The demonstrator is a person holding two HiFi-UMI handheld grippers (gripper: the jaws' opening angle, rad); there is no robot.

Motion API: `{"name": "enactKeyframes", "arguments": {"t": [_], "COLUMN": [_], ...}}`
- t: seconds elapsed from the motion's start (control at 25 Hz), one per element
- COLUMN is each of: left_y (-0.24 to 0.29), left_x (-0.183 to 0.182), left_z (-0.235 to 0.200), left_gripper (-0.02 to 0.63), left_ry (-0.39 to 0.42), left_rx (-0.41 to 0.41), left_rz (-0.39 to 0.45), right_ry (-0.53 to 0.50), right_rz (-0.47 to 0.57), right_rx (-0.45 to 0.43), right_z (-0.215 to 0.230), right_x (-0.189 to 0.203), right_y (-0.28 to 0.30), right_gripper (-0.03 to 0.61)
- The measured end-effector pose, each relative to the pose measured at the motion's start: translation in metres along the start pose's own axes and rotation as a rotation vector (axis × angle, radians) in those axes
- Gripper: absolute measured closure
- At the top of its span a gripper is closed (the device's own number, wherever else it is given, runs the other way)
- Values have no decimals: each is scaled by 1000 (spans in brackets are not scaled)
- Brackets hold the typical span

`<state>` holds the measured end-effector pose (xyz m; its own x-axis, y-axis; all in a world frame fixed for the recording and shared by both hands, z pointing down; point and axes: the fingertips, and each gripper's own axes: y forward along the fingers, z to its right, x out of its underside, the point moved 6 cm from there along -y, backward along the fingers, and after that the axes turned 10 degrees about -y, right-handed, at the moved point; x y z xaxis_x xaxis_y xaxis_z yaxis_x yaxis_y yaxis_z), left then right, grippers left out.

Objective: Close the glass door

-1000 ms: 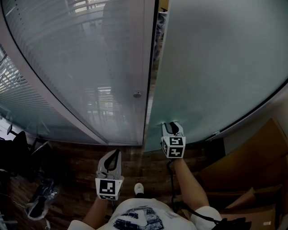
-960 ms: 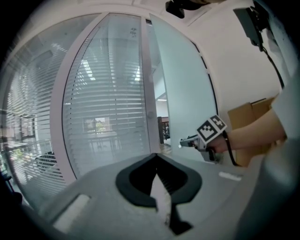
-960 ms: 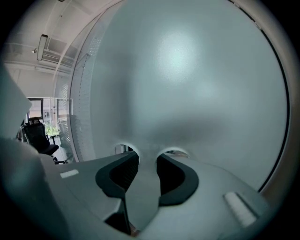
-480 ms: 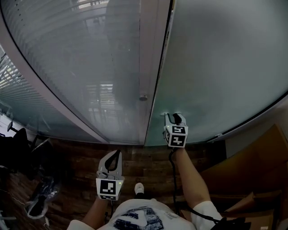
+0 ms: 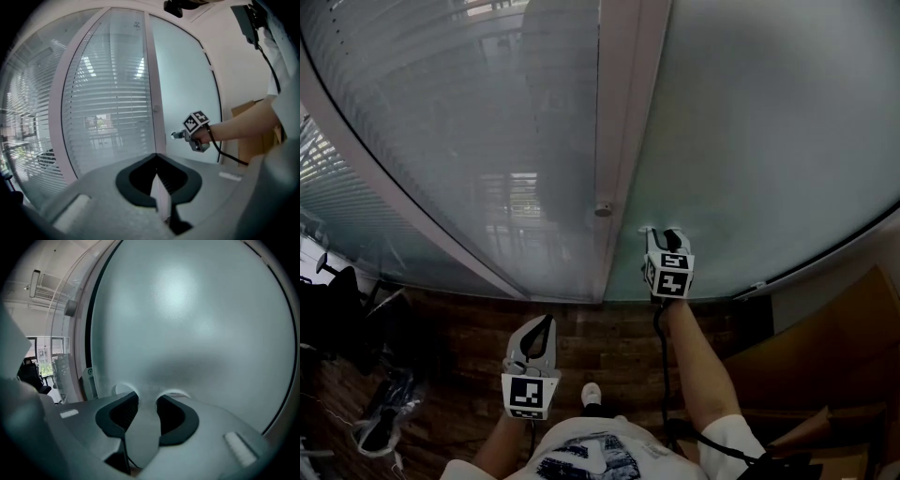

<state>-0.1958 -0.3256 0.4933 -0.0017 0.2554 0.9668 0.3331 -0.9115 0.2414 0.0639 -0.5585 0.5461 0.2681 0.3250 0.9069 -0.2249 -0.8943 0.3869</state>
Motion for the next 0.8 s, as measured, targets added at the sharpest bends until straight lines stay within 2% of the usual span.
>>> {"name": "enactKeyframes", "arguments": {"t": [0.8], "left_y": [-2], "left_x": [3], "left_z": [0], "left_gripper": [611], "left_ry": [-1], "left_rx": [-6], "left_rz": [-7], "right_ry": [-12], "right_rz": [0], "right_rx": [2], "right_z": [-1], "right_x": [-7], "right_y": [9], "right_gripper": [446]}}
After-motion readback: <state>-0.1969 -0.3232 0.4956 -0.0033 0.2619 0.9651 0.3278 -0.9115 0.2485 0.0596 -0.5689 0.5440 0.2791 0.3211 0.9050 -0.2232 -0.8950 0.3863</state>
